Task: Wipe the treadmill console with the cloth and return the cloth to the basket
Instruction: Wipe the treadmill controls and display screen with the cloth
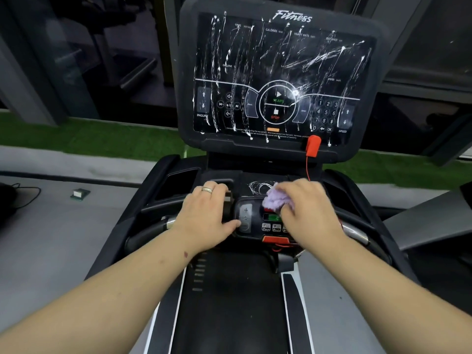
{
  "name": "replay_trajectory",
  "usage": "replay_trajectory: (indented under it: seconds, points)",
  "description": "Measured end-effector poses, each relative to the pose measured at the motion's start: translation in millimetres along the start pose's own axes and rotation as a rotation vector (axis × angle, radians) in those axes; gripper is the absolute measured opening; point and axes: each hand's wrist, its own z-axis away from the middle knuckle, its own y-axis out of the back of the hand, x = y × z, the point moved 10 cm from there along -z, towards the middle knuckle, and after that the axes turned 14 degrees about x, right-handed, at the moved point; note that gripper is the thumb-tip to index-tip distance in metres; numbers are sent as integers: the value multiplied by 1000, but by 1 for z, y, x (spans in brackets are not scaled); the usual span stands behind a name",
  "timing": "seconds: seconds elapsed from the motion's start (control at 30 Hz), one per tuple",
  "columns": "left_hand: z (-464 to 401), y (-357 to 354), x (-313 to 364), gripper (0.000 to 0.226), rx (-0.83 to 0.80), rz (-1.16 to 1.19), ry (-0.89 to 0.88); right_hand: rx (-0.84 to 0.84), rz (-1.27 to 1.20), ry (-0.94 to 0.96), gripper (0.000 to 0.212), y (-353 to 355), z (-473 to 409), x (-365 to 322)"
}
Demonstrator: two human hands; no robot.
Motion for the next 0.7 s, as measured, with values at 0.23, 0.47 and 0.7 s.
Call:
replay_trajectory:
  seconds: [0.23, 0.47, 0.7]
  points:
    - [6, -39, -10, 67, -305, -75, -6, -179, -16, 52, 31, -32, -12, -34]
    - [8, -51, -14, 74, -419, 4, 32, -344, -94, -8, 32, -38, -24, -27]
    - [7, -56, -19, 70, -430, 47, 41, -329, -161, 77, 38, -50, -23, -74]
